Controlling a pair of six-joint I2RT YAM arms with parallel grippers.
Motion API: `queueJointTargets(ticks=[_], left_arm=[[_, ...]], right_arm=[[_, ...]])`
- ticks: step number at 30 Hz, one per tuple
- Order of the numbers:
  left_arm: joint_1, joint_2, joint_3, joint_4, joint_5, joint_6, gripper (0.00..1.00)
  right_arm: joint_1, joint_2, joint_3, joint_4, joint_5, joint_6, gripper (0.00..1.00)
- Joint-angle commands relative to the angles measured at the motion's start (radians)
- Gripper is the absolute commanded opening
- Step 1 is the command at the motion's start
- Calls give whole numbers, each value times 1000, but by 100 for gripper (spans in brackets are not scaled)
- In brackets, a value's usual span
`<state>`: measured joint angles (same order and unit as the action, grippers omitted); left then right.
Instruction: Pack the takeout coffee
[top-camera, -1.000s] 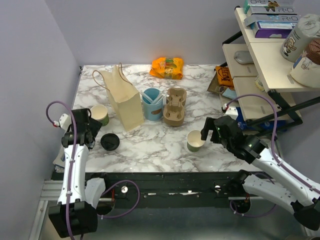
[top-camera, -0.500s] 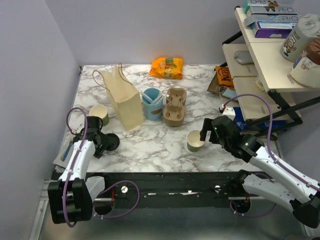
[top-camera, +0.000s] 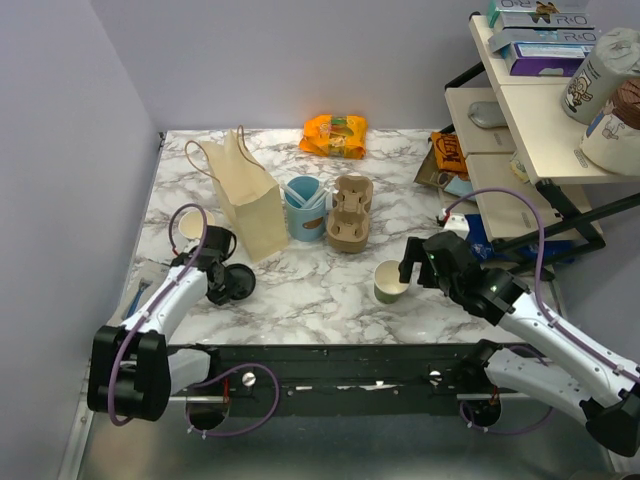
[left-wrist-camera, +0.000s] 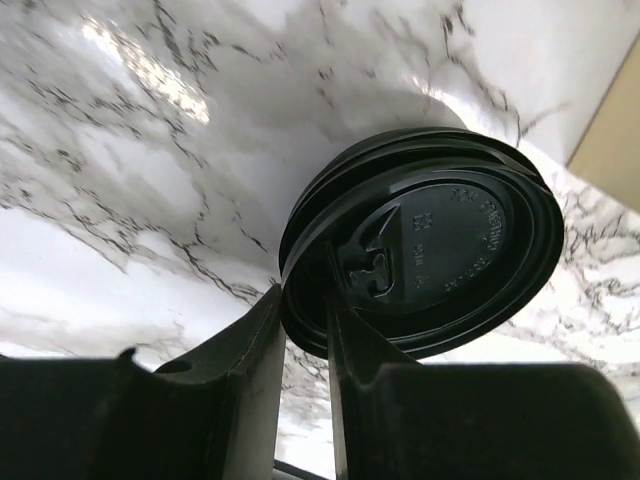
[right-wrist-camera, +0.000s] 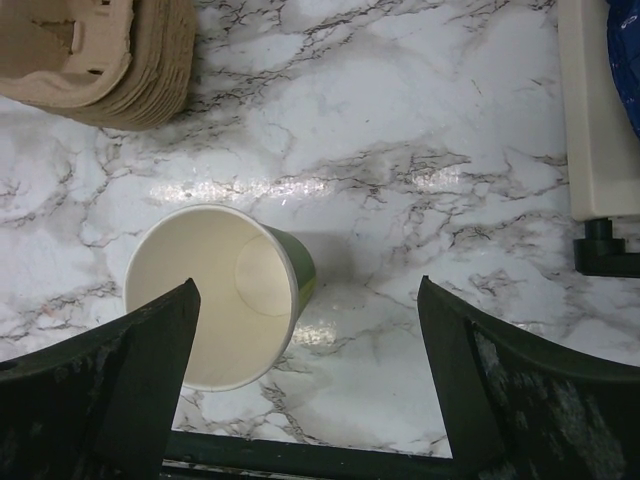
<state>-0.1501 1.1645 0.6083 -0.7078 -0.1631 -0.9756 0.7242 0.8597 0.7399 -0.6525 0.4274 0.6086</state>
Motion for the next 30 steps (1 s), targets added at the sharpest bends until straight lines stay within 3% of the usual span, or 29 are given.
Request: queueJointTargets(ticks=[1,6,13,20,30], left_arm=[[-72,-38,-69,-19,89,-25,29],[-239,-100,-143,33,200,-84,29],[-433,-117,-39,-2,171,-135,33],[-459,-100,38,-61,97,-103,51],[-460,-91,53,-91,45,-63,47]], right_arm=[[-6,-24,30,-2,-47,-33,97],[-6,-21,44,26,-145,-111,95],[10,16,76,89,-334,-260,90],[214,151,148,159,-309,-345,90],[218,183,135,198,-300,-288,89]])
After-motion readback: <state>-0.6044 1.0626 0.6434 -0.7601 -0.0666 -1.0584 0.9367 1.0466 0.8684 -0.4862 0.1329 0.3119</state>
